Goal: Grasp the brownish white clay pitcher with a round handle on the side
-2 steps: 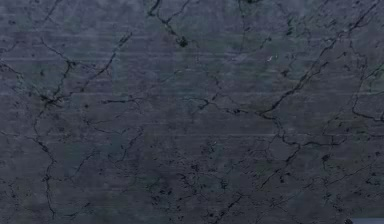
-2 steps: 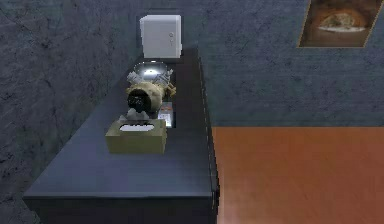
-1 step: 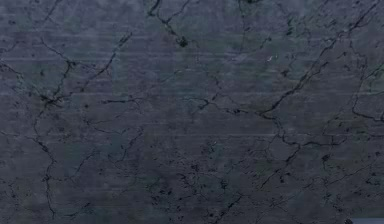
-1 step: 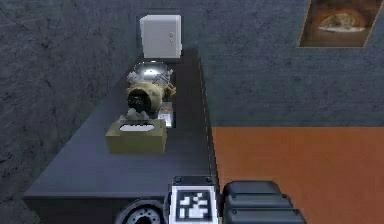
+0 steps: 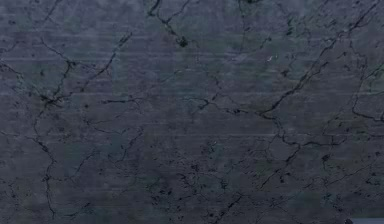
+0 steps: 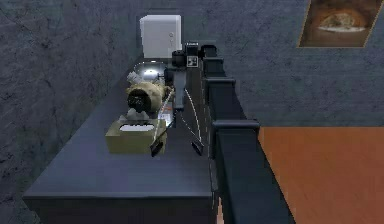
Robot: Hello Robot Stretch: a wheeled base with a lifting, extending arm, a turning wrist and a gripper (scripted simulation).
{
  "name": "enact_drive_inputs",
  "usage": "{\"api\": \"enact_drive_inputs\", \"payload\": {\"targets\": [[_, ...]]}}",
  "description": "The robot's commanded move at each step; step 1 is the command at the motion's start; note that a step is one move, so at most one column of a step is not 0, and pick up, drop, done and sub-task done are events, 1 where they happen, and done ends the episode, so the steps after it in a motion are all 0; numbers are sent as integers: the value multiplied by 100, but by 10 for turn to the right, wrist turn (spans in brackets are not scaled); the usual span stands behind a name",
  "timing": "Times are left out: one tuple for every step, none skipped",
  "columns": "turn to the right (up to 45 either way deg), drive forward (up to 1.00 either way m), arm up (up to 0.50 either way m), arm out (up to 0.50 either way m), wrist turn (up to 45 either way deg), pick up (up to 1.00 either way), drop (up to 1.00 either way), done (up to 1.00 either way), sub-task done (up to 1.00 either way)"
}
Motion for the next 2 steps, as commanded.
{"api": "enact_drive_inputs", "payload": {"targets": [[0, 0, 0, 0, 450, 0, 0, 0, 0], [0, 0, 0, 0, 450, 0, 0, 0, 0]]}}
